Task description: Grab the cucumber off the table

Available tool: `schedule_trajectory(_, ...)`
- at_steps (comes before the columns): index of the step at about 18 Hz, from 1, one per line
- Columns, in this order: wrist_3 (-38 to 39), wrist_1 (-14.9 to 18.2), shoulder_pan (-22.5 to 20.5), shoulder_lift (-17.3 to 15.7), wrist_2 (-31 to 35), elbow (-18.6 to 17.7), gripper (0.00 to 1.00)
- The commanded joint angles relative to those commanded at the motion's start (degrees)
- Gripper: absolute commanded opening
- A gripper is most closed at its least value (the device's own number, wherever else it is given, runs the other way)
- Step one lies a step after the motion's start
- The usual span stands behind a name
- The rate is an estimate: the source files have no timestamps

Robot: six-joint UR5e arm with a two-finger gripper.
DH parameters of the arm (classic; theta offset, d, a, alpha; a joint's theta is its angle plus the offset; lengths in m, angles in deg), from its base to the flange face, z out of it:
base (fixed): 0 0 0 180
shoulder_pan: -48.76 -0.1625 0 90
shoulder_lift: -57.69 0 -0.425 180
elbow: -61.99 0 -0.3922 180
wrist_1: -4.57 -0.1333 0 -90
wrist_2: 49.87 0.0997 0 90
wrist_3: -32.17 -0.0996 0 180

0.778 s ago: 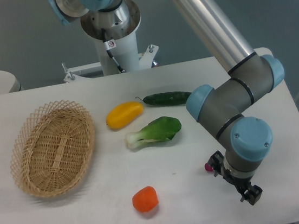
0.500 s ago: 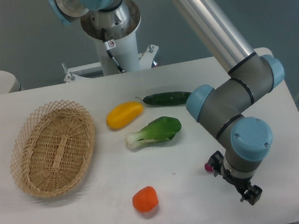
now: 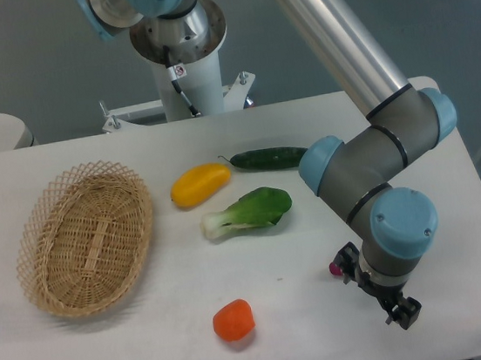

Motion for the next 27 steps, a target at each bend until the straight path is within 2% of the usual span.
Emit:
schedule_trajectory(3, -0.09, 0.43, -0.26, -1.23, 0.08, -0.89, 1.00)
schedule_trajectory(4, -0.09, 0.52, -0.26, -2.19, 0.17, -2.20, 1.00)
schedule_trajectory(9, -2.98, -0.36, -1.67, -9.22, 0.44, -13.18, 1.00)
schedule_trajectory(17, -12.64, -0.36, -4.83, -17.14, 0.53, -23.90, 1.00)
schedule_trajectory(21, -17.48, -0.45, -6.41, -20.04, 0.70, -28.83, 1.00)
schedule_trajectory(27, -22.14, -0.71, -8.96, -21.98, 0.61, -34.98, 1.00)
